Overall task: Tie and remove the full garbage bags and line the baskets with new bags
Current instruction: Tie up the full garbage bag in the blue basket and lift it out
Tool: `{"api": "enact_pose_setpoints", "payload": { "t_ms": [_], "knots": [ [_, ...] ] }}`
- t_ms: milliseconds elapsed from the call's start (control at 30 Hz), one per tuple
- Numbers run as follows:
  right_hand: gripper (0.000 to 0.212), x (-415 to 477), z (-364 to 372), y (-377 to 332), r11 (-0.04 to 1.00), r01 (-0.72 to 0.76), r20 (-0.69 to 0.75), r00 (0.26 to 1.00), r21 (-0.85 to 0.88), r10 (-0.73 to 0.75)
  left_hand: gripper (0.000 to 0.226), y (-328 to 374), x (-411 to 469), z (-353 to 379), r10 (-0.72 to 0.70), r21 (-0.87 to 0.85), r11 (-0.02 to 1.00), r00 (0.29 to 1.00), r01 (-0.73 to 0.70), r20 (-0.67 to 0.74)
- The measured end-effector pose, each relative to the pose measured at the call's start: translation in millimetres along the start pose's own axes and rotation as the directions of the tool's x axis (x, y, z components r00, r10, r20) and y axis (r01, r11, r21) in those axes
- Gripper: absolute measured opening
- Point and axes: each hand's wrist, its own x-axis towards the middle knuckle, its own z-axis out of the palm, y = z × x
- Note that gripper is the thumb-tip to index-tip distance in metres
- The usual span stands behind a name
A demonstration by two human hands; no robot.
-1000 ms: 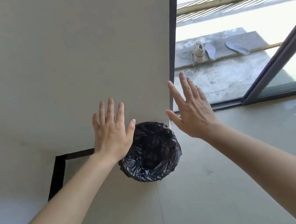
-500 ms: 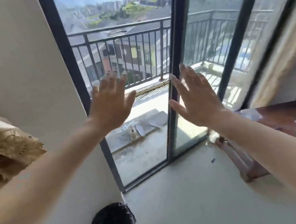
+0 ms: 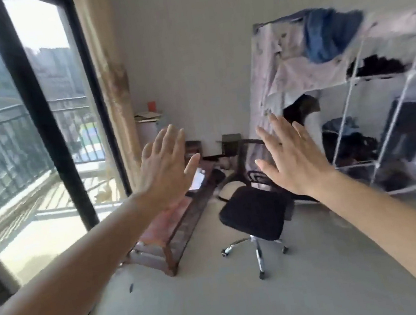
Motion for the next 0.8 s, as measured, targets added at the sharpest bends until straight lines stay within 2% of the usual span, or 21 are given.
{"api": "enact_pose_setpoints", "payload": {
  "t_ms": [100,200,333,433,600,800],
  "knots": [
    [0.075,-58,3,121,0.983,-0.163,0.001,0.987,-0.081,0.163,0.067,127,63,37,0.162,-0.071,0.984,0.986,-0.164,-0.036],
    [0.071,-115,7,237,0.934,-0.317,0.044,0.944,-0.164,0.328,0.069,261,118,76,0.317,-0.122,0.939,0.947,-0.322,-0.057],
    [0.072,-169,4,374,0.839,-0.475,0.055,0.861,-0.265,0.505,0.071,417,177,117,0.424,-0.220,0.876,0.903,-0.428,-0.069],
    [0.072,-189,4,457,0.769,-0.571,0.022,0.799,-0.288,0.601,0.071,505,214,145,0.493,-0.265,0.825,0.865,-0.499,-0.093],
    [0.071,-196,44,576,0.711,-0.593,0.031,0.759,-0.379,0.650,0.069,619,281,209,0.541,-0.315,0.768,0.828,-0.557,-0.145],
    [0.072,-169,104,728,0.649,-0.615,0.026,0.717,-0.447,0.697,0.073,741,393,301,0.547,-0.433,0.709,0.822,-0.557,-0.159]
  ]
}}
